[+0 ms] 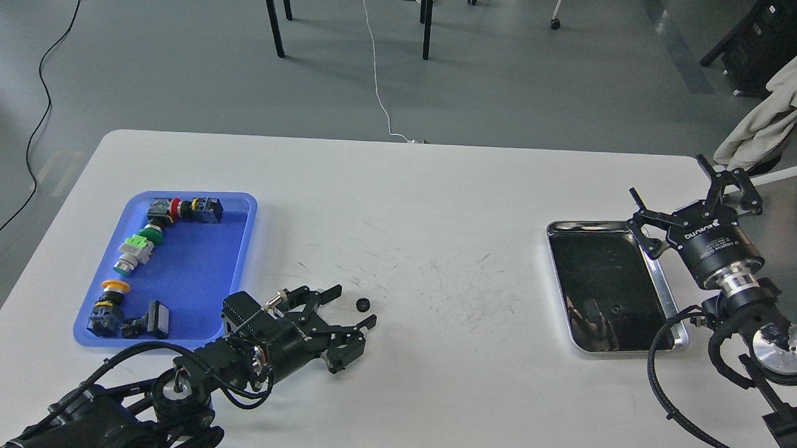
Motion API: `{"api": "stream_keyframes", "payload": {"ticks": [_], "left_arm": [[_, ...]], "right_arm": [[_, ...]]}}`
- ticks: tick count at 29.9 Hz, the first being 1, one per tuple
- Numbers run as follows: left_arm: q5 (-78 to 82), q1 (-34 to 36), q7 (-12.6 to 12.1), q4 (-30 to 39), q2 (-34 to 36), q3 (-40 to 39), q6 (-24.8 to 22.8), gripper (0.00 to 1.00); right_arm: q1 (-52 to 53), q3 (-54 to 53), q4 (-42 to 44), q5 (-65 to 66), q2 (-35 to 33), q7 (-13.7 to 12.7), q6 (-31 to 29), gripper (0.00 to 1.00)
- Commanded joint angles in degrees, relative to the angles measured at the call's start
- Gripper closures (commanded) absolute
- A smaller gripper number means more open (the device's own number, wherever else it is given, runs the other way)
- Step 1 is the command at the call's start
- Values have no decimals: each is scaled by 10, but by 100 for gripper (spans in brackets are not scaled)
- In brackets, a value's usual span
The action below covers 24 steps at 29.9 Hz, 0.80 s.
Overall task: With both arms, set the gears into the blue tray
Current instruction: 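Reach the left gripper to the black part and grasp it, then carry the black part into the blue tray and release it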
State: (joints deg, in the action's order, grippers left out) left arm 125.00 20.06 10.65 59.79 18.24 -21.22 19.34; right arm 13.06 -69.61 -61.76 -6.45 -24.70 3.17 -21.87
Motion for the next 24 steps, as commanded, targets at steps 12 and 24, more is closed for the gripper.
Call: {"api": "stream_keyframes", "payload": {"ticks": [12, 24], "left_arm": [[0, 0, -4, -2, -2, 0, -1, 90], [0, 10, -3, 22, 22, -46, 17, 95]], "right_arm": [[-1, 0, 0, 0, 0, 0, 0, 2], [6, 0, 0, 0, 0, 0, 0, 2]]}}
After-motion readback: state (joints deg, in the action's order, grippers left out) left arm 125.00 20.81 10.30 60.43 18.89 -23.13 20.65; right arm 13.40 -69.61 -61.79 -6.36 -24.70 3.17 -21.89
